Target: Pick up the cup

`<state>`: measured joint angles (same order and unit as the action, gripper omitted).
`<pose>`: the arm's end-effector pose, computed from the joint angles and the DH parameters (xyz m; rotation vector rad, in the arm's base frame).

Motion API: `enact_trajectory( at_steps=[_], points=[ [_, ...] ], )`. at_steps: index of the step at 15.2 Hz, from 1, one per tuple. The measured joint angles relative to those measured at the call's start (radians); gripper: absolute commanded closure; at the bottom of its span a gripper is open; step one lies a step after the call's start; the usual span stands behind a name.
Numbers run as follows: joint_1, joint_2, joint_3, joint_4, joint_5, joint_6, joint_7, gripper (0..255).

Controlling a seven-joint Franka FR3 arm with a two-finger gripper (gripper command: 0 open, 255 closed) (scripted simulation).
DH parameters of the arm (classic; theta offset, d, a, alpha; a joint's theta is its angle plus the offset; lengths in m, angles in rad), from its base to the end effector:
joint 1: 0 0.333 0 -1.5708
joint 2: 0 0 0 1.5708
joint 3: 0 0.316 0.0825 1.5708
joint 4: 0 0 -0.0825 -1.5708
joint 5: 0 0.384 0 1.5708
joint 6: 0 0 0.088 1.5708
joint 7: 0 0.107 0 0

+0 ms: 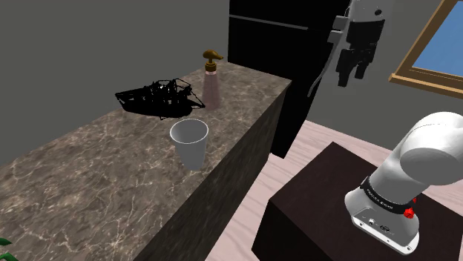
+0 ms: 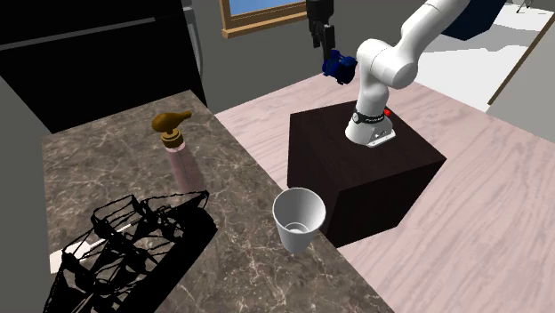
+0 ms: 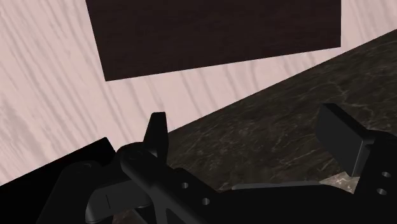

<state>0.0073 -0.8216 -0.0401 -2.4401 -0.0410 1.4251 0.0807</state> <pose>0.2779 -0.0168 0.5505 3.1055 -0.1552 -0.3015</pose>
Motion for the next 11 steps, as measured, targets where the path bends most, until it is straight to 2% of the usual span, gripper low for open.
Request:
enact_trajectory(
  at_steps=[3, 11],
  points=[
    [0.009, 0.022, 0.015, -0.002, 0.019, 0.028, 0.017, 0],
    [0.072, 0.179, 0.128, 0.009, 0.145, 0.21, 0.138, 0]
  ],
)
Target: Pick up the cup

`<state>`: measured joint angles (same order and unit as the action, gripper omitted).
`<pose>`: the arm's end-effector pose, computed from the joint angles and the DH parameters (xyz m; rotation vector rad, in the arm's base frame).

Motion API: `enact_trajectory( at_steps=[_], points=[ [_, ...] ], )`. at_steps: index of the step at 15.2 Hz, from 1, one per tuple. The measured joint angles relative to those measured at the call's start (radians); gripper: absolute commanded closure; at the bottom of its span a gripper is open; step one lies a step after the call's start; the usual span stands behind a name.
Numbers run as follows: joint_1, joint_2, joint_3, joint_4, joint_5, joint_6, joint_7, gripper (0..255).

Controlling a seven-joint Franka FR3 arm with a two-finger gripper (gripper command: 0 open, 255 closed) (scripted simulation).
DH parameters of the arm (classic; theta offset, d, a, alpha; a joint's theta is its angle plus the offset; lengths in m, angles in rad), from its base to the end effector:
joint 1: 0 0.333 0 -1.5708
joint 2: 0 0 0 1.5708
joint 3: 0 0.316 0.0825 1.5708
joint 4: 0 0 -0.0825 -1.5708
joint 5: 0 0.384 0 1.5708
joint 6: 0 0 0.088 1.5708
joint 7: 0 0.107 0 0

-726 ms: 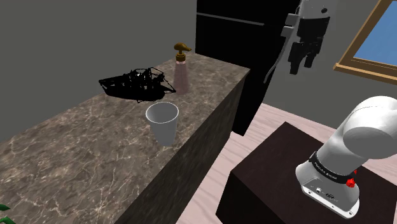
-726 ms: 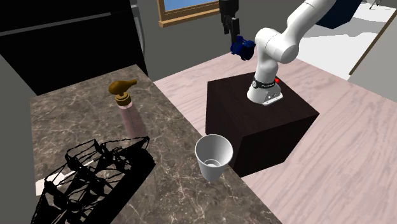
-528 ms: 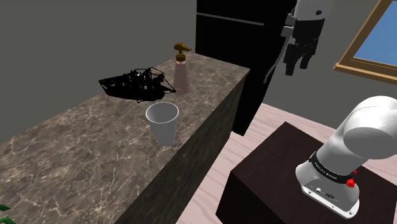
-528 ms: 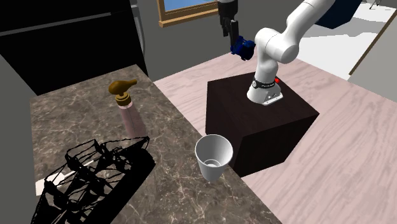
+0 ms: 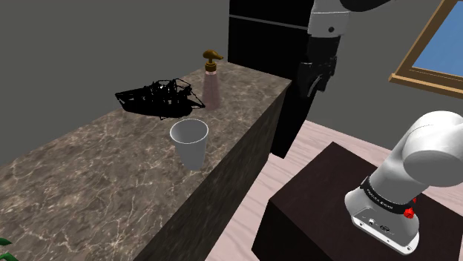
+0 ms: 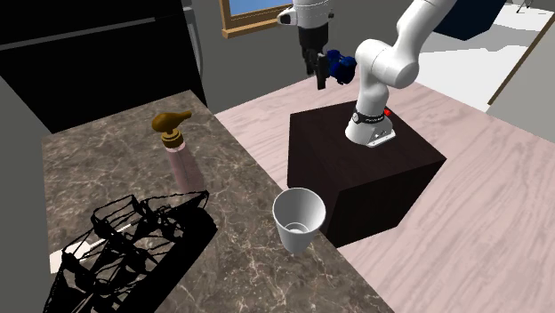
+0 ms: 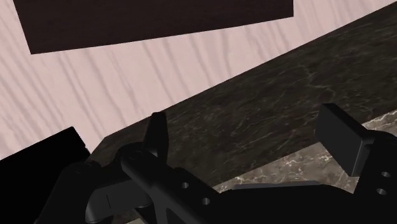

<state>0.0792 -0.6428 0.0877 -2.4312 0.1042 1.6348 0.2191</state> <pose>0.3336 0.0705 0.5129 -3.1068 0.1375 0.2517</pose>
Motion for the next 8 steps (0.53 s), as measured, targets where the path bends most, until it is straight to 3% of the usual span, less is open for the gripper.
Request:
enact_trajectory(
  at_steps=[8],
  points=[
    [0.05, 0.221, 0.108, 0.076, 0.081, 0.195, 0.107, 0]
  ],
)
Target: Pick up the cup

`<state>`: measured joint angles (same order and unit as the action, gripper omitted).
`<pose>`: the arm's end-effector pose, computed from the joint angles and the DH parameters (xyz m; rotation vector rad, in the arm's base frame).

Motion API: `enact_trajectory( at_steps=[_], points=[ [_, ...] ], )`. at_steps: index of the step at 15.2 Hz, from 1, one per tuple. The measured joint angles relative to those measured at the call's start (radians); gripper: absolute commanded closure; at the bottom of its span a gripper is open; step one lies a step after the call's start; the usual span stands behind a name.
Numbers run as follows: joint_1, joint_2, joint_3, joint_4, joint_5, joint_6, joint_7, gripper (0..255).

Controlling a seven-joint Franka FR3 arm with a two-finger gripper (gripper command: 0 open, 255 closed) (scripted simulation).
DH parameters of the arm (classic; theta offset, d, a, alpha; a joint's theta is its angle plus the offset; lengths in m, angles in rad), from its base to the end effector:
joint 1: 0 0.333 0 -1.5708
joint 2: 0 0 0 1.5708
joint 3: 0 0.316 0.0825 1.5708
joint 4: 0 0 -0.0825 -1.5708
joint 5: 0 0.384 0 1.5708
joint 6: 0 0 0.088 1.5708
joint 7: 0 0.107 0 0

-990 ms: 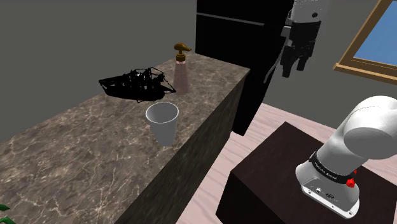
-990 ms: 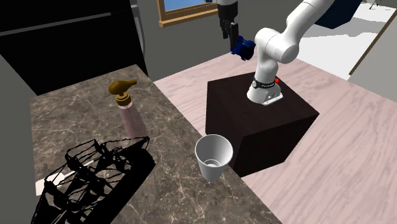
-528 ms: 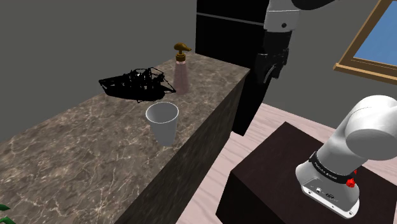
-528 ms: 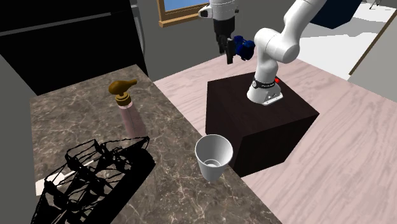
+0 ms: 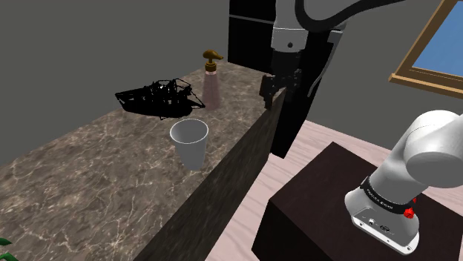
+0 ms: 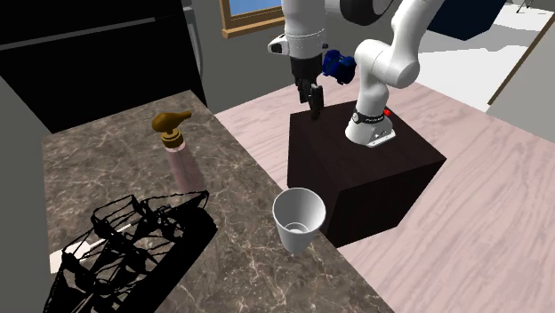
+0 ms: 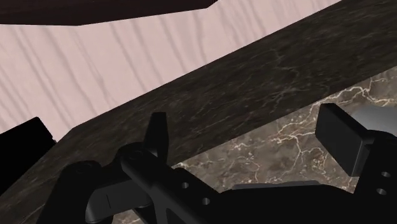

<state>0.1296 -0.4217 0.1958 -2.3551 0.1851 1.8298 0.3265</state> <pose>0.3847 0.1504 0.4772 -3.0745 0.1223 0.2045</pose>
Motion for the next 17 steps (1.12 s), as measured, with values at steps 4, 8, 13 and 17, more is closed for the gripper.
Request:
enact_trajectory(
  at_steps=[4, 8, 13, 17],
  points=[
    [0.019, 0.107, 0.046, 0.057, 0.017, 0.078, 0.05, 0],
    [0.033, 0.243, 0.086, 0.158, 0.01, 0.141, 0.101, 0],
    [0.064, 0.405, 0.136, 0.298, -0.019, 0.197, 0.189, 0],
    [0.092, 0.544, 0.158, 0.422, -0.062, 0.235, 0.248, 0]
  ],
)
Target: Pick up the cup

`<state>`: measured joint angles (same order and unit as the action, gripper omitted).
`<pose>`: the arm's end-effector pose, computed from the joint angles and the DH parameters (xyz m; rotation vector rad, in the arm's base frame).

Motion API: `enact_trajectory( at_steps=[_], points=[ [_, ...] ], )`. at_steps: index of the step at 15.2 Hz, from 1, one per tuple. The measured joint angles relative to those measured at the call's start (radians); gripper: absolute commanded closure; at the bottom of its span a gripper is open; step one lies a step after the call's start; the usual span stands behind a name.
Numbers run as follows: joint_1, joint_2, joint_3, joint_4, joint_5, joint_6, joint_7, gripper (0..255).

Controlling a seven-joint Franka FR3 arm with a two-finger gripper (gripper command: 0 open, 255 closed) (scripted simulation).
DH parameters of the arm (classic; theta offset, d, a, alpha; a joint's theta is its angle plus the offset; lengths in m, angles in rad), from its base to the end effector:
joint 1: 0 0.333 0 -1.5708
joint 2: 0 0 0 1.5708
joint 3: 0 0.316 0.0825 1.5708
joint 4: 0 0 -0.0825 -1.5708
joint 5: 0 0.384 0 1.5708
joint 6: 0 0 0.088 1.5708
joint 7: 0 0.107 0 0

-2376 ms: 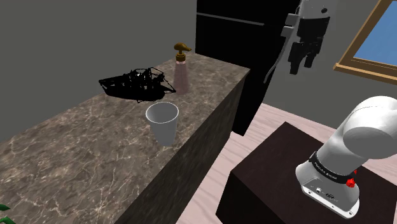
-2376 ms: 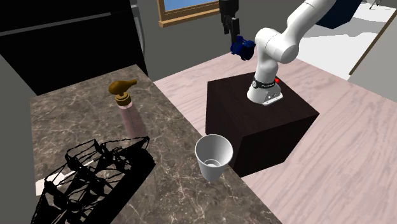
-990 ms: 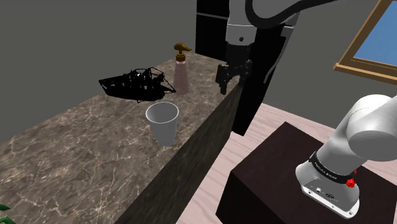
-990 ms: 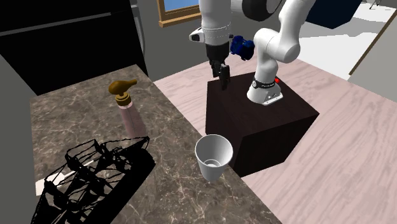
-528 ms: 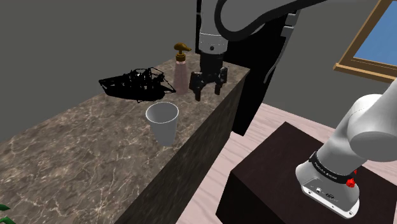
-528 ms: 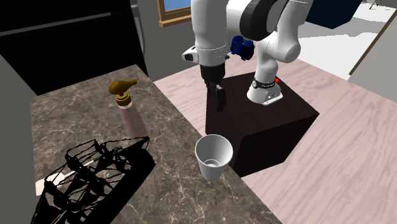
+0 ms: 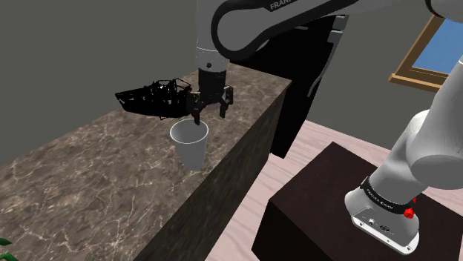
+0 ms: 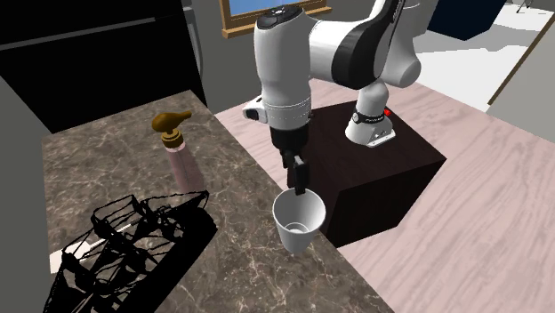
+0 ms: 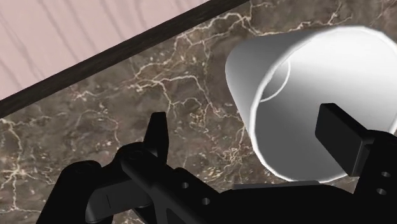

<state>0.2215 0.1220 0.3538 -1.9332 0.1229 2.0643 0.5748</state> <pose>0.4920 0.3202 0.4295 -3.0034 0.0897 0.1039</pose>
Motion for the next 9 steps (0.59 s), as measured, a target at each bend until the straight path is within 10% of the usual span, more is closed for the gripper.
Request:
enact_trajectory(
  at_steps=[9],
  points=[
    [0.019, 0.088, 0.004, 0.001, -0.027, 0.092, 0.023, 0]
  ],
)
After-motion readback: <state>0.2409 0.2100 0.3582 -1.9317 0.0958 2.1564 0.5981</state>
